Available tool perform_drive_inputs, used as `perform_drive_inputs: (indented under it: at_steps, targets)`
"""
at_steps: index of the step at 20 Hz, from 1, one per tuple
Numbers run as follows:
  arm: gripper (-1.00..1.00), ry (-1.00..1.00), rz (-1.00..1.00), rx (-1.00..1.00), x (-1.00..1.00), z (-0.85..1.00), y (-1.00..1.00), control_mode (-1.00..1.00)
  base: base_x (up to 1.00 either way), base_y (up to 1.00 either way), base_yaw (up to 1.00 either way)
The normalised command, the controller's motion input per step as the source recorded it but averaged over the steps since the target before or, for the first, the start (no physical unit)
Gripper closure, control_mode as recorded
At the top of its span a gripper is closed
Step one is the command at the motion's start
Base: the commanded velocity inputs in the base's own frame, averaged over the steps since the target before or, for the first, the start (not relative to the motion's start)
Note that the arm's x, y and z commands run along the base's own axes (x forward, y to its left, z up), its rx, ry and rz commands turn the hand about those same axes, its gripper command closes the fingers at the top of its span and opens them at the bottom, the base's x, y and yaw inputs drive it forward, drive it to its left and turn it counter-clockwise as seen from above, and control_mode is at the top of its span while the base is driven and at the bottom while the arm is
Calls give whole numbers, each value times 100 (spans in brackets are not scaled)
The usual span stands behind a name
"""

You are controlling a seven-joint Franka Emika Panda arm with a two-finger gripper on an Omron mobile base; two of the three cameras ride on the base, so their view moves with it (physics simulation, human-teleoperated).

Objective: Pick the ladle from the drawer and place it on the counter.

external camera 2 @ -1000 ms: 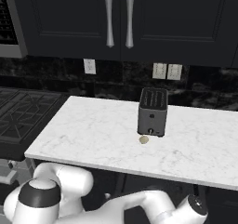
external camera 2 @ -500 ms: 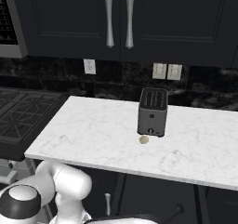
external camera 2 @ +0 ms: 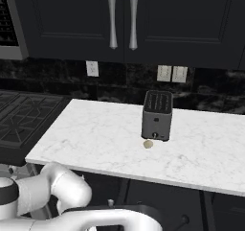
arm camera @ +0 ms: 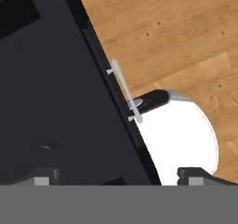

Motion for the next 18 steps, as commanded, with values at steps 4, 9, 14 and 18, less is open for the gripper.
perform_drive_inputs:
  at_steps: [4, 9, 14, 18]
  targets:
    - [-100, 4, 17, -4, 37, 61, 80, -100, 0, 0, 0]
    - [-100, 13, 33, -3, 89, 2, 82, -100, 0, 0, 0]
    - [-100, 19, 34, 0, 100, -2, 54, -100, 0, 0, 0]
    - [-100, 13, 29, 6, 86, 0, -19, -100, 0, 0, 0]
